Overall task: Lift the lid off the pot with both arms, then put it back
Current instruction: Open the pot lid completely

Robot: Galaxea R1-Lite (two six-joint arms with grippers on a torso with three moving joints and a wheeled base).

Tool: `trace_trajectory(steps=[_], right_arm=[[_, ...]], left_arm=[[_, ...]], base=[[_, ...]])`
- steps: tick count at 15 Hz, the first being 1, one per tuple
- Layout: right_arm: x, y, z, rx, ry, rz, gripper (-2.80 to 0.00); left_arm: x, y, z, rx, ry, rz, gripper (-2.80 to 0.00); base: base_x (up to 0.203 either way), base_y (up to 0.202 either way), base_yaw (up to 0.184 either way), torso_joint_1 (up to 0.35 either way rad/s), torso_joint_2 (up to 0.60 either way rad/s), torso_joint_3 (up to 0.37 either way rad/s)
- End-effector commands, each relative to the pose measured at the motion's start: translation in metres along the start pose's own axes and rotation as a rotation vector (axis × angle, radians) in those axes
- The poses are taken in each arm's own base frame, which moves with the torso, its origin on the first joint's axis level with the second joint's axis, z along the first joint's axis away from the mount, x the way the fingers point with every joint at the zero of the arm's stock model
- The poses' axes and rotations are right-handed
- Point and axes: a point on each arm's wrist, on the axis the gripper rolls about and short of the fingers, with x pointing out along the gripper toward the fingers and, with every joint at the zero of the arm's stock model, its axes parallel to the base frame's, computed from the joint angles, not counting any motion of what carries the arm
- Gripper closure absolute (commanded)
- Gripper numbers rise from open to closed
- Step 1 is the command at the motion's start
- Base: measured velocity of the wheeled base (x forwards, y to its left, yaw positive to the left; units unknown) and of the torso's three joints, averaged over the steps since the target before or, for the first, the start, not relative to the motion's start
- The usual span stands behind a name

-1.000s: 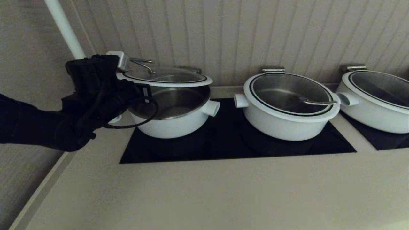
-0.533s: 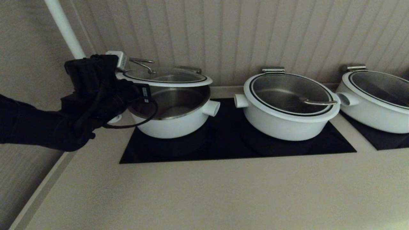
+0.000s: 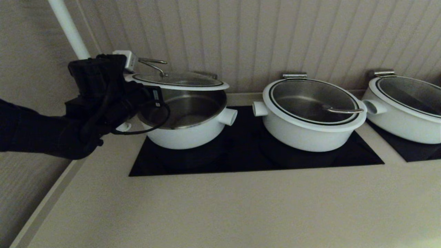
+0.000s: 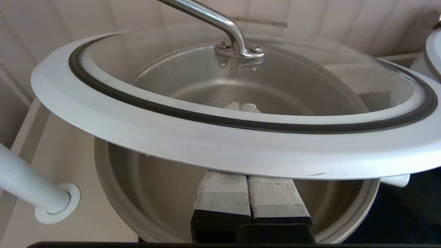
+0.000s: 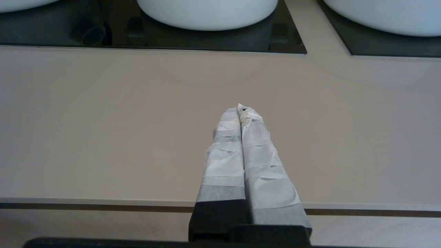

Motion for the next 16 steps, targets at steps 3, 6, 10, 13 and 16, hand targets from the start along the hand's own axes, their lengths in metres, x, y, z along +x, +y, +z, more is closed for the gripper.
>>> trace_trajectory(steps=[3, 6, 10, 13, 16], right_arm=[[0.0, 0.0, 0.0, -0.001, -0.005, 0.001, 0.0], [0.0, 0.0, 0.0, -0.001, -0.005, 0.001, 0.0], [0.0, 0.0, 0.0, -0.001, -0.005, 0.001, 0.0], [0.0, 0.0, 0.0, -0.001, -0.005, 0.001, 0.0], [0.0, 0.0, 0.0, -0.001, -0.005, 0.001, 0.0]], left_arm=[[0.002, -0.001, 0.007, -0.001, -0.028, -0.001, 0.0], [0.003, -0.001, 0.009, -0.002, -0.037, -0.003, 0.0], [0.004, -0.001, 0.018, -0.004, -0.068, -0.005, 0.0], [0.006, -0.002, 0.024, -0.005, -0.092, -0.007, 0.0], [0.009, -0.002, 0.029, -0.005, -0.11, -0.011, 0.0]], base=[[0.0, 0.0, 0.0, 0.0, 0.0, 0.0], [0.0, 0.0, 0.0, 0.0, 0.0, 0.0], [0.0, 0.0, 0.0, 0.0, 0.0, 0.0], [0.0, 0.0, 0.0, 0.0, 0.0, 0.0], [0.0, 0.0, 0.0, 0.0, 0.0, 0.0]])
